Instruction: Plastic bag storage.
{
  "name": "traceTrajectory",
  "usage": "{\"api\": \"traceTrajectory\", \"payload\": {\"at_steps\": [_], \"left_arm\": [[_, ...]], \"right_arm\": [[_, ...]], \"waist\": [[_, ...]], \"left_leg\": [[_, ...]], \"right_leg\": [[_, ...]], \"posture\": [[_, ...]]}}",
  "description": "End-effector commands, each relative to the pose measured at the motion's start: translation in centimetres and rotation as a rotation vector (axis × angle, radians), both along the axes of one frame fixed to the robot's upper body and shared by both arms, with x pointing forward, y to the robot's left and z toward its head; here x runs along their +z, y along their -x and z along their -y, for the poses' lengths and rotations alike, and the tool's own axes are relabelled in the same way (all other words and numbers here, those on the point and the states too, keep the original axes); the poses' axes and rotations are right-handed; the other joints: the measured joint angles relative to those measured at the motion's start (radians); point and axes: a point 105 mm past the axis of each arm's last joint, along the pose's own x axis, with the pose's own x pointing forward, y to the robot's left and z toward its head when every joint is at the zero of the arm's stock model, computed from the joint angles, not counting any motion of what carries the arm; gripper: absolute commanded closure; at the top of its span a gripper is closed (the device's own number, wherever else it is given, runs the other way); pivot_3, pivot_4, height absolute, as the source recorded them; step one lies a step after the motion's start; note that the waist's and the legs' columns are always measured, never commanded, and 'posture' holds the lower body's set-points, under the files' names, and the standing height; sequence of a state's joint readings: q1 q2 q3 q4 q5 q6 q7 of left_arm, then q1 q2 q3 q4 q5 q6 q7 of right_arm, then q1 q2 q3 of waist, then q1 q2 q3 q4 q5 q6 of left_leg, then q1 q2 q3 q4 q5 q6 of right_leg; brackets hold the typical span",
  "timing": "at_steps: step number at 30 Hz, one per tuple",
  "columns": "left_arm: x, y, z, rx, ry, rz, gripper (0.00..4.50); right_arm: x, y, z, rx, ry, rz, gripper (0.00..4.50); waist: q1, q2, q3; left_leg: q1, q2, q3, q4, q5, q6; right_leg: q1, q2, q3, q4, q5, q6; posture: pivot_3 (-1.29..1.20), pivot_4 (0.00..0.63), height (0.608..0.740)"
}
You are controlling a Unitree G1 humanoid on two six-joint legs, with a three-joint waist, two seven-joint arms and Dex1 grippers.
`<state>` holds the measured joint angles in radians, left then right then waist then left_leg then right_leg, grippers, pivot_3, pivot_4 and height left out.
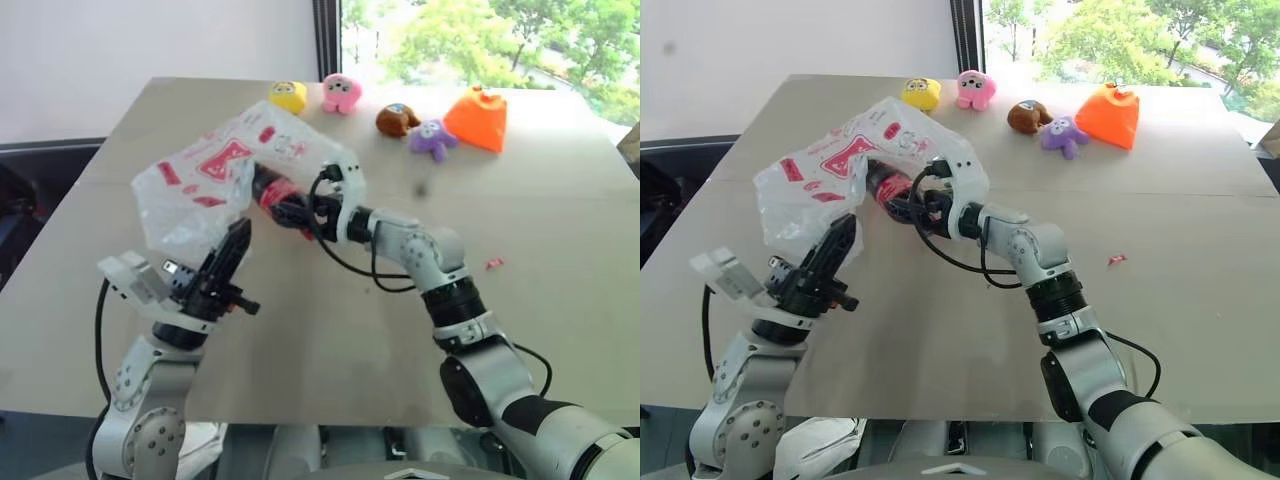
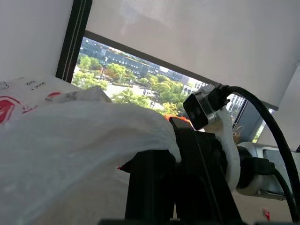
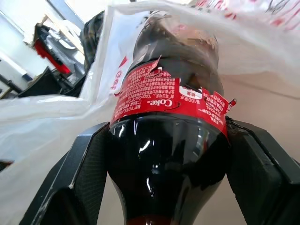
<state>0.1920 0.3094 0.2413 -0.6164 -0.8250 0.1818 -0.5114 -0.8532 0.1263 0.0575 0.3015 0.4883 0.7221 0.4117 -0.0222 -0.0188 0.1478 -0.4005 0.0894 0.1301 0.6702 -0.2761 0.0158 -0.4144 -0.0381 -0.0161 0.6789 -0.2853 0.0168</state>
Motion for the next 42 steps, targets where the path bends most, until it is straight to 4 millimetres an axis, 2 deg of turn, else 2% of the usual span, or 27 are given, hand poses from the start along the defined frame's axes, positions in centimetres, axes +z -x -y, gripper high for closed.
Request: {"api": "traceTrajectory", "payload": {"at_steps": [1, 4, 6, 9, 11, 14, 19, 21, 22, 25, 31, 35, 42], "left_arm": [[0.3, 0.5, 1.2, -0.099, -0.019, 0.021, 4.5], [-0.1, 1.1, 2.0, -0.191, -0.022, 0.0, 4.5], [-0.4, 1.5, 2.3, -0.235, -0.022, -0.016, 4.5], [-0.8, 1.6, 2.3, -0.258, -0.05, -0.031, 4.5], [-0.9, 1.7, 2.2, -0.268, -0.047, -0.036, 4.5], [-0.9, 2.3, 2.6, -0.321, -0.038, -0.046, 4.5], [-1.3, 3.0, 2.8, -0.369, -0.041, -0.072, 4.5], [-1.4, 3.3, 2.9, -0.38, -0.044, -0.079, 4.5], [-1.4, 3.4, 2.9, -0.383, -0.044, -0.081, 4.5], [-1.4, 3.5, 2.6, -0.359, -0.051, -0.08, 4.5], [-1.2, 2.9, 2.1, -0.307, -0.078, -0.05, 4.5], [-0.7, 1.9, 1.9, -0.284, -0.107, -0.008, 4.5], [0.7, -1.0, 2.0, -0.243, -0.124, 0.084, 4.5]], "right_arm": [[2.3, -2.3, 1.7, -0.141, -0.049, 0.064, 1.46], [1.6, -4.0, 2.5, -0.245, -0.051, 0.027, 1.46], [1.7, -4.5, 2.2, -0.265, -0.075, 0.045, 1.46], [3.5, -3.3, 0.4, -0.142, -0.177, 0.086, 1.46], [4.0, -2.7, 0.0, -0.099, -0.199, 0.109, 1.46], [2.9, -3.8, 0.8, -0.178, -0.146, 0.102, 1.46], [2.0, -3.0, -0.2, -0.093, -0.112, 0.114, 1.46], [1.7, -4.0, 0.4, -0.172, -0.087, 0.143, 1.46], [1.7, -4.5, 0.8, -0.214, -0.082, 0.155, 1.46], [2.4, -6.8, 3.7, -0.441, -0.098, 0.2, 1.46], [3.7, -8.3, 9.4, -0.79, -0.16, 0.298, 1.46], [4.3, -7.9, 12.9, -0.966, -0.194, 0.358, 1.46], [4.2, -4.0, 18.7, -1.173, -0.138, 0.438, 1.46]], "waist": [[0.0, 0.0, 0.0], [-0.002, 0.0, 0.0], [-0.01, 0.001, 0.0], [-0.023, 0.001, 0.001], [-0.024, 0.001, 0.001], [-0.021, 0.001, 0.001], [-0.022, 0.001, 0.001], [-0.021, 0.001, 0.001], [-0.021, 0.001, 0.001], [-0.016, 0.001, 0.001], [-0.02, 0.001, 0.001], [-0.022, 0.002, 0.001], [-0.01, 0.002, 0.001]], "left_leg": [[0.0, 0.0, 0.0, 0.0, 0.0, 0.0], [0.001, 0.001, 0.0, 0.0, 0.0, 0.0], [0.001, 0.001, 0.0, -0.002, 0.0, 0.0], [0.0, 0.002, -0.001, -0.004, 0.0, 0.0], [0.0, 0.002, 0.0, -0.004, 0.0, 0.0], [0.0, 0.002, 0.0, -0.005, 0.0, 0.0], [0.0, 0.002, 0.0, -0.003, 0.0, 0.0], [0.0, 0.002, 0.0, -0.003, 0.0, 0.0], [0.0, 0.002, -0.001, -0.003, 0.0, 0.0], [0.0, 0.002, 0.0, -0.003, 0.0, 0.0], [-0.001, 0.001, -0.001, -0.003, 0.0, 0.0], [0.0, 0.002, 0.0, -0.003, 0.0, -0.001], [-0.001, 0.001, -0.001, -0.002, 0.0, -0.001]], "right_leg": [[0.0, 0.0, 0.0, 0.0, 0.0, 0.0], [0.0, 0.002, 0.0, 0.001, 0.0, 0.0], [-0.001, 0.002, 0.001, 0.001, 0.0, 0.0], [-0.003, 0.002, 0.002, 0.0, 0.0, 0.0], [-0.004, 0.002, 0.004, -0.001, 0.0, 0.0], [-0.004, 0.002, 0.003, 0.0, 0.0, 0.0], [-0.004, 0.002, 0.004, 0.0, 0.0, 0.0], [-0.004, 0.002, 0.004, 0.0, 0.0, 0.0], [-0.004, 0.002, 0.003, 0.0, 0.0, 0.0], [-0.004, 0.002, 0.003, 0.0, 0.0, 0.0], [-0.004, 0.001, 0.003, 0.0, 0.0, 0.0], [-0.004, 0.002, 0.004, 0.001, 0.0, 0.0], [-0.003, 0.0, 0.003, 0.0, 0.0, 0.0]], "posture": [[0.0, 0.15, 0.74], [0.0, 0.15, 0.74], [0.0, 0.15, 0.74], [0.0, 0.15, 0.74], [0.0, 0.15, 0.74], [0.0, 0.15, 0.74], [0.0, 0.15, 0.74], [0.0, 0.15, 0.74], [0.0, 0.15, 0.74], [0.0, 0.15, 0.74], [0.0, 0.15, 0.74], [0.0, 0.15, 0.74], [0.0, 0.15, 0.74]]}}
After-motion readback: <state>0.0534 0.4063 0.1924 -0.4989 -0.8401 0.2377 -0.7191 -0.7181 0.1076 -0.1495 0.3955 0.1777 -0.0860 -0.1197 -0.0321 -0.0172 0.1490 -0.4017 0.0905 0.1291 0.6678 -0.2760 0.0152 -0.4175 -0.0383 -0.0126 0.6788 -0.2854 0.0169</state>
